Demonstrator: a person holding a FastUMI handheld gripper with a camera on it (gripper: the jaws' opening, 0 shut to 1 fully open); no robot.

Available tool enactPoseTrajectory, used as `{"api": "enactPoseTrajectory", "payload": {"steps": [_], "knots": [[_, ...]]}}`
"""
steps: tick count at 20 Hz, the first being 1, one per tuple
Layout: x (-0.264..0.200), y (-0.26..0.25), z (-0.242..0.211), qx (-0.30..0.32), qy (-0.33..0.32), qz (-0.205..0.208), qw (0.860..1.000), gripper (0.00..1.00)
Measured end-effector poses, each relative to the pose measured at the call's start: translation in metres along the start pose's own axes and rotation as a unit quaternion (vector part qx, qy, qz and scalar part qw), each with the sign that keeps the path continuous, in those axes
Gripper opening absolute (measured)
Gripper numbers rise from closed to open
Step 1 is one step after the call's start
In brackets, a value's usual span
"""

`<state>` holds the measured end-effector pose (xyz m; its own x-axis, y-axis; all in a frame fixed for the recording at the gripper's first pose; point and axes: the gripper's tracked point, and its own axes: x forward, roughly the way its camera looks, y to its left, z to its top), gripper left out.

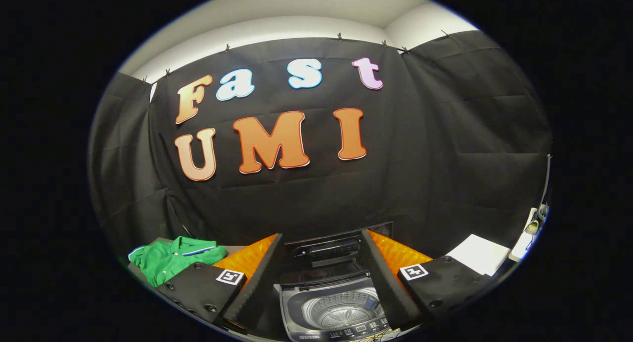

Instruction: Put the clothes into the washing machine and then close the washing machine lid.

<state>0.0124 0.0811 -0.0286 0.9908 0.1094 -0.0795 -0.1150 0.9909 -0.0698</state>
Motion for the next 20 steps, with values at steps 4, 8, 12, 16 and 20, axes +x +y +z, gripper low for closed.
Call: {"api": "enactPoseTrajectory", "payload": {"steps": [4, 8, 12, 16, 20], "knots": [[0.009, 0.045, -0.009, -0.014, 0.015, 0.034, 0.999, 0.99], [0.011, 0.11, -0.018, -0.018, 0.03, 0.096, 0.995, 0.99], [0.006, 0.182, -0.039, -0.022, 0.064, 0.173, 0.983, 0.99], [-0.01, 0.235, -0.076, -0.047, 0.11, 0.229, 0.966, 0.99], [-0.016, 0.269, -0.106, -0.067, 0.146, 0.263, 0.951, 0.99]]}}
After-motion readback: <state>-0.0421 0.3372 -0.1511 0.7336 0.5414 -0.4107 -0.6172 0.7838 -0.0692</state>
